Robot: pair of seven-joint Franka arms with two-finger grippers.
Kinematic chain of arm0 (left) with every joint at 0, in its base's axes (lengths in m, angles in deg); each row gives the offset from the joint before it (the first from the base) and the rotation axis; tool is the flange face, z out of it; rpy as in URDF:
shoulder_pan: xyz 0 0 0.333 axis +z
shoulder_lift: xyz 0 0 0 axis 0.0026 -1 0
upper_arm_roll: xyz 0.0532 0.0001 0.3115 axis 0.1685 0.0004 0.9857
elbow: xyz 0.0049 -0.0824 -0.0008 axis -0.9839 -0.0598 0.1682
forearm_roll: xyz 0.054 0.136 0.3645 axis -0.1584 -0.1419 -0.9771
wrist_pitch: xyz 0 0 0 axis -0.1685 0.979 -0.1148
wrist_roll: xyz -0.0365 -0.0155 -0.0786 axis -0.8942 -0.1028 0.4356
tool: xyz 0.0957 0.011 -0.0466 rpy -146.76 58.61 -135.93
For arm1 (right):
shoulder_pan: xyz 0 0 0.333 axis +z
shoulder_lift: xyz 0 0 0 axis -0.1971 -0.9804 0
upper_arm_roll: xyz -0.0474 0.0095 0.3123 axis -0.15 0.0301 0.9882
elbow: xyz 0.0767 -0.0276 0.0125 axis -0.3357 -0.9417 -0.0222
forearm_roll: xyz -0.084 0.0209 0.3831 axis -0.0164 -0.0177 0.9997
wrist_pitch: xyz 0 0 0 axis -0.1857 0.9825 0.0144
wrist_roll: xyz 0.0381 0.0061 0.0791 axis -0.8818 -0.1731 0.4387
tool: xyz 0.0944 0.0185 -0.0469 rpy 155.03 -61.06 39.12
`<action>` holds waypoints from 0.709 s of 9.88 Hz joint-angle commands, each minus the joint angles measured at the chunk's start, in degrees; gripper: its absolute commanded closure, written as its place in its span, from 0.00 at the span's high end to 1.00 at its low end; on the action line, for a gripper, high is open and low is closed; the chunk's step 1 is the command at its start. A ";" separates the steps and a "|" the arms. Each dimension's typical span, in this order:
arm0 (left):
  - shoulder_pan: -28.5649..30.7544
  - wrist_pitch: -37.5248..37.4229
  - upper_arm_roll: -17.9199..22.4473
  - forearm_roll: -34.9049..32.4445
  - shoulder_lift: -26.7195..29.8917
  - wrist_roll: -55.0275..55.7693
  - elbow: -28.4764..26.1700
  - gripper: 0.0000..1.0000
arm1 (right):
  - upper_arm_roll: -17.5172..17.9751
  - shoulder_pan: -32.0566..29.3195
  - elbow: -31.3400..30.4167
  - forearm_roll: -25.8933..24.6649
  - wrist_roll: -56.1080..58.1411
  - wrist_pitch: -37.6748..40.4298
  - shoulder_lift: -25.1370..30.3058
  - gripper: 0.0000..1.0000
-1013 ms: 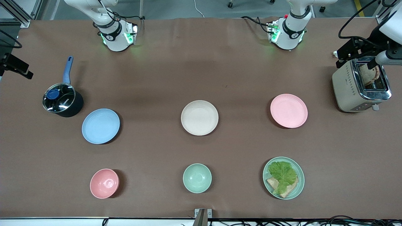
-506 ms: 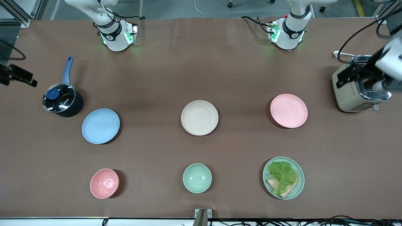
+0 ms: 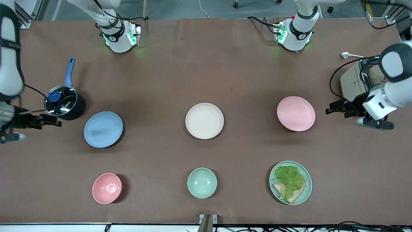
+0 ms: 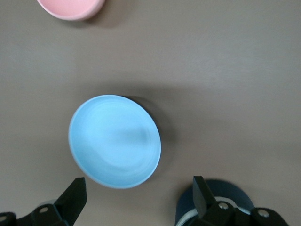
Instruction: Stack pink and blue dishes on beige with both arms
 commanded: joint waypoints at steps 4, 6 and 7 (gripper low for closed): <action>0.59 5.29 4.94 11.71 -12.87 -22.03 -6.28 0.89 | 0.45 -0.50 -9.70 8.90 9.90 -17.36 -7.90 0.94; 0.33 5.38 5.04 11.71 -17.63 -24.34 -5.93 0.73 | 0.45 -0.58 -10.69 10.86 11.74 -19.04 -9.39 0.74; 0.32 5.47 5.04 11.71 -17.91 -24.34 -5.84 0.65 | 0.45 -0.58 -10.77 11.21 11.92 -19.31 -9.92 0.69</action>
